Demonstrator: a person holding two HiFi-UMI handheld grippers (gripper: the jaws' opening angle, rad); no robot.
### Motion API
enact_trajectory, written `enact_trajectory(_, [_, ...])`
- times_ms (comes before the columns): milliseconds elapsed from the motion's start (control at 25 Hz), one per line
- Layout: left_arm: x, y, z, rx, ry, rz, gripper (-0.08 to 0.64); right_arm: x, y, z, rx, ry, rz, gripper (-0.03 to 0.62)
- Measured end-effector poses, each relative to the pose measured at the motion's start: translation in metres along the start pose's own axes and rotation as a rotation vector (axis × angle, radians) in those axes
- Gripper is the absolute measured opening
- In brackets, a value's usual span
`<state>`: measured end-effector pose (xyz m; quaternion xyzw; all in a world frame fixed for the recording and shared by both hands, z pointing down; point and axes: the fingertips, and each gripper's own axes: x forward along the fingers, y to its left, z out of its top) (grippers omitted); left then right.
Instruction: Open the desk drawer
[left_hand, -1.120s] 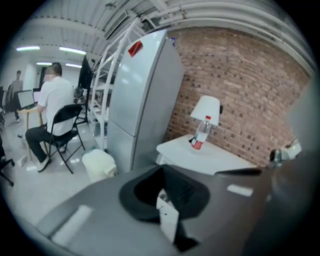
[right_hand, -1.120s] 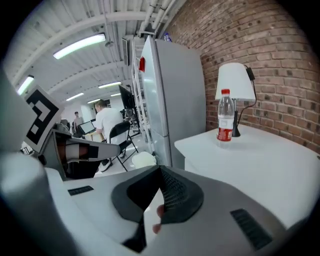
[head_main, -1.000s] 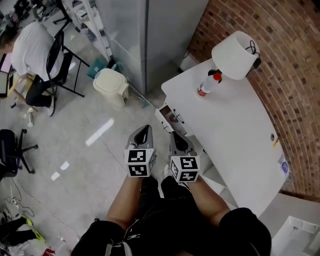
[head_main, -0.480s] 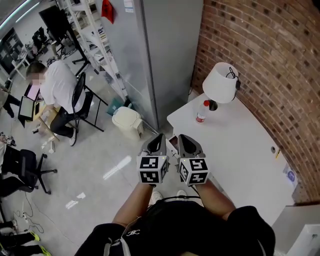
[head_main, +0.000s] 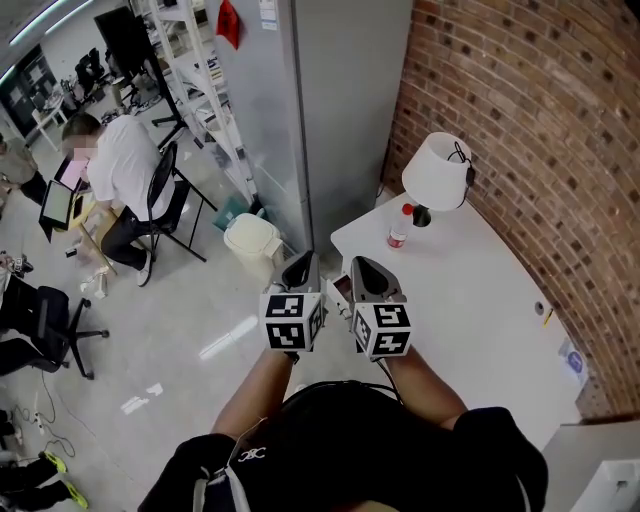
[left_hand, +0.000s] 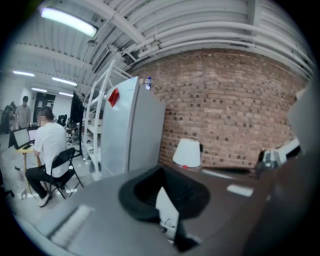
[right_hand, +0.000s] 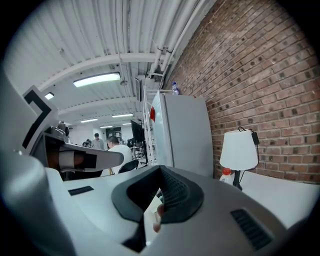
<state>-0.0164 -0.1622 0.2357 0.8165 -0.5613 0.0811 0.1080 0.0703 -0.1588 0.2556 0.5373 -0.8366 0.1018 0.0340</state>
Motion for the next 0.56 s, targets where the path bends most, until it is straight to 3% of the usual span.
enact_trajectory(560, [-0.001,0.0076,-0.0101,-0.014,0.019,0.022,-0.002,0.0046,0.0017,-0.0057,-0.001,0.019,0.003,-0.002])
